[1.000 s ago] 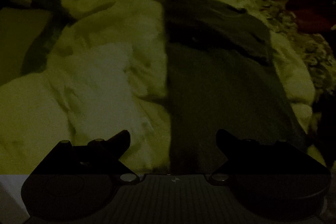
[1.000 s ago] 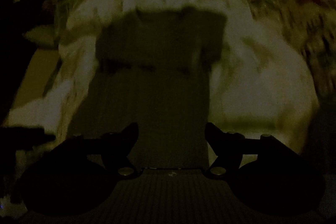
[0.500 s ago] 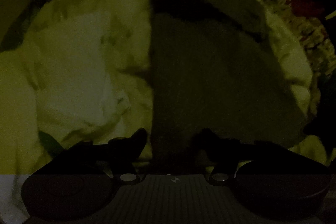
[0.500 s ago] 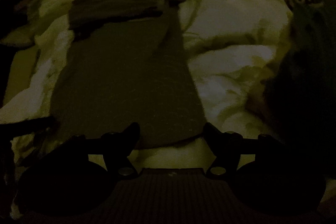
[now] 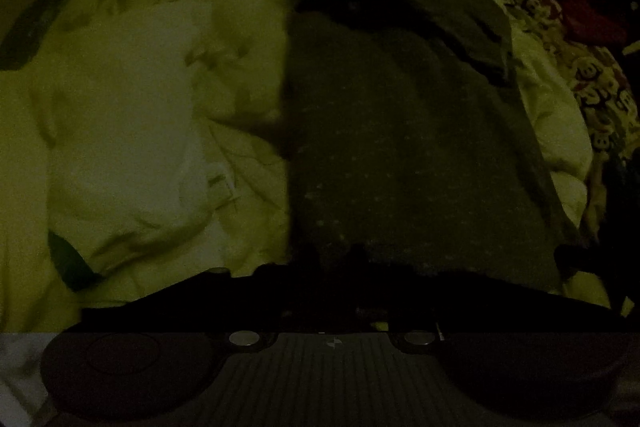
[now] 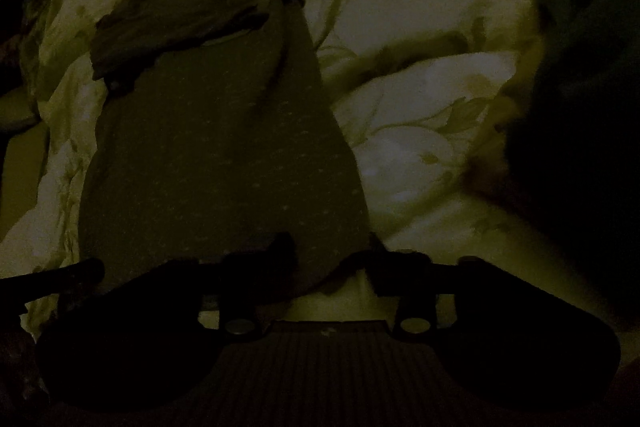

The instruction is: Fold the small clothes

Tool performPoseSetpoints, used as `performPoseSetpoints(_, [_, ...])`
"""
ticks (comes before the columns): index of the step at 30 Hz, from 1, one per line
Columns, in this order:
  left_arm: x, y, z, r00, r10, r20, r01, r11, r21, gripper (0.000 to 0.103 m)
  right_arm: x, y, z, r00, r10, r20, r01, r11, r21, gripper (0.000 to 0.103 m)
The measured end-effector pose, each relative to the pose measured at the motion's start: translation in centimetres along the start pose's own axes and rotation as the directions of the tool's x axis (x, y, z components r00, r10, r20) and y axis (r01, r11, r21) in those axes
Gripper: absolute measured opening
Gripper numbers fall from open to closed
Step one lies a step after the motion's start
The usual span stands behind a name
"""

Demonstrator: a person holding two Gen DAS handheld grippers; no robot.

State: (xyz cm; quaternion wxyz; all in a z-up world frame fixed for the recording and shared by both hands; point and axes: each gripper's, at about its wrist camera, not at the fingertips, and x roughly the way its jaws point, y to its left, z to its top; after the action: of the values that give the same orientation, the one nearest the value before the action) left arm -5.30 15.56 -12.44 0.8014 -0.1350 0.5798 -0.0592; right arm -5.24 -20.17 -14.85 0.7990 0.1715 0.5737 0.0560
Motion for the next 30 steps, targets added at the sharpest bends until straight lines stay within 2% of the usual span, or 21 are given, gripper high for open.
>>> performPoseSetpoints(2, [-0.1,0.2,0.0,1.000,-0.005,0.000,0.005,1.000,-0.024,0.073,-0.3,0.4,0.0,1.000,0.014,0.003,-0.014,1.000,-0.023,0.017])
performPoseSetpoints(3, [-0.2,0.3,0.0,1.000,-0.018,0.002,0.018,0.999,-0.044,0.073,-0.4,0.6,0.0,1.000,0.010,0.004,-0.010,0.999,-0.037,0.015])
performPoseSetpoints(5, [-0.3,0.7,0.2,1.000,-0.024,0.006,0.024,0.997,-0.078,0.073,-0.5,0.8,0.0,1.000,0.014,0.004,-0.014,0.999,-0.050,0.014])
performPoseSetpoints(9, [-1.2,0.4,1.1,0.999,-0.023,0.035,0.026,0.996,-0.083,0.073,-0.8,0.1,0.8,0.998,0.056,-0.002,-0.056,0.998,0.035,0.013])
performPoseSetpoints(14, [-3.0,-0.7,4.5,0.993,-0.038,0.110,0.047,0.996,-0.081,0.073,-2.4,0.9,3.3,0.991,0.125,0.047,-0.128,0.990,0.063,0.012])
performPoseSetpoints(19, [-3.9,-2.2,10.3,0.980,-0.051,0.192,0.055,0.998,-0.015,0.072,-3.3,2.2,8.9,0.967,0.221,0.125,-0.232,0.969,0.082,0.012])
performPoseSetpoints(23, [-3.5,-2.4,15.2,0.969,-0.043,0.242,0.045,0.999,-0.003,0.071,-2.7,2.2,15.0,0.949,0.260,0.180,-0.291,0.941,0.175,0.012])
performPoseSetpoints(25, [-3.0,-2.1,17.1,0.967,-0.034,0.253,0.043,0.999,-0.029,0.071,-2.4,2.5,17.5,0.945,0.257,0.201,-0.295,0.936,0.191,0.011])
performPoseSetpoints(27, [-2.3,-2.0,18.9,0.967,-0.027,0.254,0.042,0.998,-0.053,0.071,-2.2,3.2,19.4,0.947,0.236,0.217,-0.271,0.951,0.148,0.011])
performPoseSetpoints(30, [-1.4,-1.4,21.2,0.970,-0.019,0.242,0.039,0.996,-0.080,0.071,-1.2,4.0,21.9,0.954,0.218,0.206,-0.247,0.960,0.129,0.011])
